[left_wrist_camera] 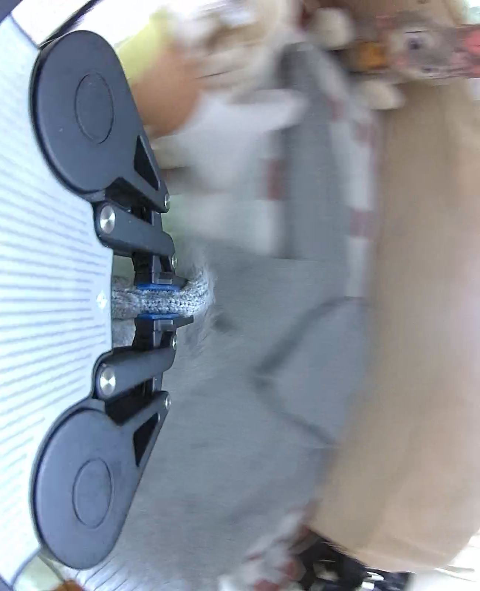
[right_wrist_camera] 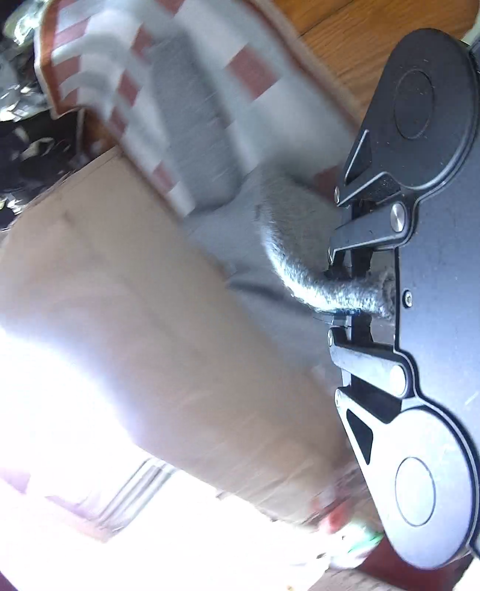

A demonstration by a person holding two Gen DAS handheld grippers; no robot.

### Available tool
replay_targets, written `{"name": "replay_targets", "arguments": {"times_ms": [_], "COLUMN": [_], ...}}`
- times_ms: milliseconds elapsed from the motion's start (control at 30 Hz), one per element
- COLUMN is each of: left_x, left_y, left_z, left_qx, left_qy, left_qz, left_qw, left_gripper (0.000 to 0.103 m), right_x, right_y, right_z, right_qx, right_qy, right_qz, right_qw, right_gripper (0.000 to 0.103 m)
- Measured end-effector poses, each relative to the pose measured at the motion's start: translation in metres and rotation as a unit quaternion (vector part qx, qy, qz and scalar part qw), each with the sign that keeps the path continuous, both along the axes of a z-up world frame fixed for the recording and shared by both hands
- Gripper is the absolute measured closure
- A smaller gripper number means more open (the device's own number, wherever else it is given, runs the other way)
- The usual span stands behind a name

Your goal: Fold clothes

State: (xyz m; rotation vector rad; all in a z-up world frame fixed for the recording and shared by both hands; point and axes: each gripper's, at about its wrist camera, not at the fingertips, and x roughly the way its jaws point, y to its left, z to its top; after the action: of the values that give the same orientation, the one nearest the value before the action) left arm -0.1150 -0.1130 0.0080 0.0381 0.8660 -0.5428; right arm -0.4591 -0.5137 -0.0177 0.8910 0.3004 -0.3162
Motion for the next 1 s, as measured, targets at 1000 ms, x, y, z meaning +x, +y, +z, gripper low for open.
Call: {"name": "replay_targets", "arguments": {"times_ms": [1000], "left_x": [-0.072], "left_y": [-0.017], "left_z": [-0.033], "left_qx": [0.129], "left_qy": [0.061], "left_qz": [-0.079], "left_qw": [0.9866], "left_gripper": [0.063], "right_x": [-0.062], "right_y": [0.026], "right_z": [-0.048], "right_qx": [-0.030], "right_qy": [0.216], "right_qz": [-0.017], "right_qw": [0.976], "right_gripper": [0.075]}}
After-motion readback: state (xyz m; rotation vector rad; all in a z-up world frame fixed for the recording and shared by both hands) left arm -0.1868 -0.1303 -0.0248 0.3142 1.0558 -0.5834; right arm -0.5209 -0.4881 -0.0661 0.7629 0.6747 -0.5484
